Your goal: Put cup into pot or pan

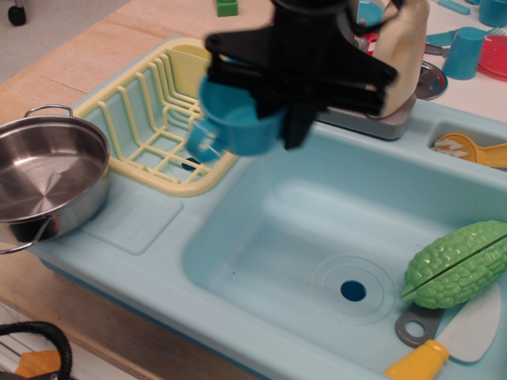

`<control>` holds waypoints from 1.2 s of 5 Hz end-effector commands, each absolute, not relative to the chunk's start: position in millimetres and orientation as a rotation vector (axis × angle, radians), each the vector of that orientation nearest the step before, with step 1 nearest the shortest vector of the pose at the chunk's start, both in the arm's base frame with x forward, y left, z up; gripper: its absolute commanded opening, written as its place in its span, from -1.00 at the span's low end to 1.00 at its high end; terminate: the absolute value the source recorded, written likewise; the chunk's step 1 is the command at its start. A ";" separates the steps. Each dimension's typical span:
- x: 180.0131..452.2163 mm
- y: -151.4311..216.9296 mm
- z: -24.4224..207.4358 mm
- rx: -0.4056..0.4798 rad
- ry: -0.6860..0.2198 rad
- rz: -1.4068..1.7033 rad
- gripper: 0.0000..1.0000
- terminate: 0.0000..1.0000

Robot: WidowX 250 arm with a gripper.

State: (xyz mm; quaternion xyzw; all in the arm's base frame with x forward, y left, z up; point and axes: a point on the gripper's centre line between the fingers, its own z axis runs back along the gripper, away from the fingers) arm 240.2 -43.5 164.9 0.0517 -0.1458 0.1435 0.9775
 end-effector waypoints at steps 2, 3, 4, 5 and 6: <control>225.5 40.8 203.2 0.127 -0.349 0.455 -1.00 -1.00; 207.8 69.4 193.9 0.123 -0.270 0.503 -1.00 -1.00; 188.4 82.1 185.9 0.123 -0.231 0.543 -1.00 -1.00; 172.6 84.0 173.2 0.100 -0.187 0.576 1.00 -1.00; 161.5 79.0 164.9 0.067 -0.149 0.605 1.00 -1.00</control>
